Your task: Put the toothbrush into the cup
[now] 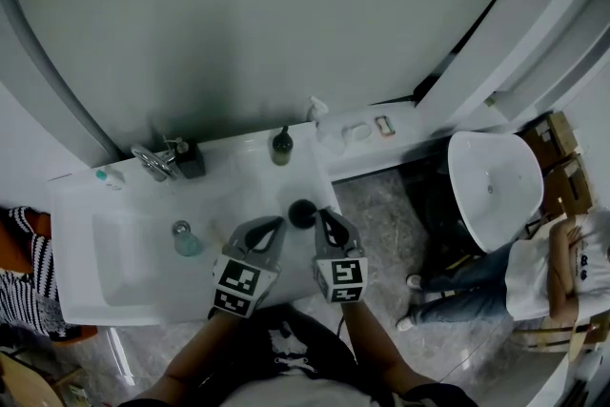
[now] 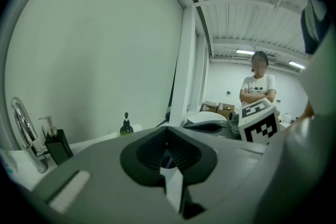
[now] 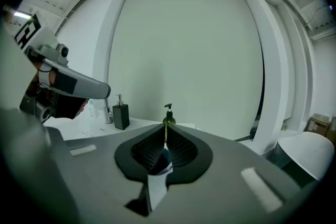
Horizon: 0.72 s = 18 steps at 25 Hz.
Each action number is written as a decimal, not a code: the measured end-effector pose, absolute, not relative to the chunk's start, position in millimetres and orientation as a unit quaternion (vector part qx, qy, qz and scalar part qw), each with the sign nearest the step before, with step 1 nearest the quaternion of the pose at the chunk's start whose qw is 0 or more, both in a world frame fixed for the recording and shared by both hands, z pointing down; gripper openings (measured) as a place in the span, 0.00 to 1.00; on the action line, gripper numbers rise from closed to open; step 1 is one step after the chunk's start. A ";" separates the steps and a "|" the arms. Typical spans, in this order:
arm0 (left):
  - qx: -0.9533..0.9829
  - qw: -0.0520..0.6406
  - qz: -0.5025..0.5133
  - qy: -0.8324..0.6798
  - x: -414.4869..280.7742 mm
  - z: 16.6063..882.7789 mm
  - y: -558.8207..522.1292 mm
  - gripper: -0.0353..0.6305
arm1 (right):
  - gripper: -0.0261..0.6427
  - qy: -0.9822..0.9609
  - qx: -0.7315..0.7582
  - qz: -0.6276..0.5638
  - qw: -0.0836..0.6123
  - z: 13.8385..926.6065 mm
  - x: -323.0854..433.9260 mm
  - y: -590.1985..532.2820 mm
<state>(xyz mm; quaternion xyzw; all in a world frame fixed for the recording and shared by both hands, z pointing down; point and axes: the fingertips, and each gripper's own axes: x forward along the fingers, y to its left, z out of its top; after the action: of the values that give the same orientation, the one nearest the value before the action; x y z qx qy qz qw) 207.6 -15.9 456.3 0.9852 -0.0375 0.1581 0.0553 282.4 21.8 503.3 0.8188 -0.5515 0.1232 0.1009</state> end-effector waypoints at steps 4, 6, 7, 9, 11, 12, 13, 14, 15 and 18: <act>0.986 0.051 0.157 -0.029 212.8 455.1 -9.9 0.05 | 0.04 -0.551 0.820 0.123 0.094 501.1 282.3 24.4; 0.986 0.051 0.157 -0.026 214.5 455.5 -7.1 0.05 | 0.04 -0.554 0.818 0.128 0.087 500.9 280.4 25.9; 0.986 0.052 0.158 -0.023 215.2 456.0 -5.4 0.05 | 0.04 -0.557 0.816 0.133 0.084 501.4 279.0 26.6; 0.985 0.053 0.164 -0.014 217.2 457.9 -1.1 0.05 | 0.04 -0.561 0.811 0.144 0.079 502.9 276.4 28.2; 0.984 0.049 0.169 -0.009 219.7 458.8 1.8 0.05 | 0.04 -0.563 0.809 0.152 0.073 504.1 274.7 29.9; 0.985 0.046 0.167 -0.010 220.8 458.6 2.5 0.05 | 0.04 -0.563 0.809 0.155 0.071 504.4 273.9 30.6; 0.985 0.044 0.164 -0.011 221.6 457.7 3.2 0.05 | 0.04 -0.563 0.808 0.157 0.070 504.5 272.8 31.5; 0.986 0.043 0.160 -0.011 222.2 456.7 4.1 0.05 | 0.04 -0.564 0.808 0.157 0.069 504.2 271.6 32.4; 0.987 0.043 0.157 -0.011 222.7 455.8 5.2 0.05 | 0.04 -0.566 0.806 0.157 0.068 503.4 270.3 33.3; 0.987 0.042 0.153 -0.015 223.2 453.8 6.4 0.05 | 0.04 -0.573 0.802 0.156 0.061 500.0 269.4 36.0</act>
<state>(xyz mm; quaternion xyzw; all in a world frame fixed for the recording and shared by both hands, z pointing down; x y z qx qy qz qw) 223.2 6.4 453.8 0.9871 -0.0153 0.1535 0.0423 269.4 36.0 500.0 0.8021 -0.5731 0.1562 0.0612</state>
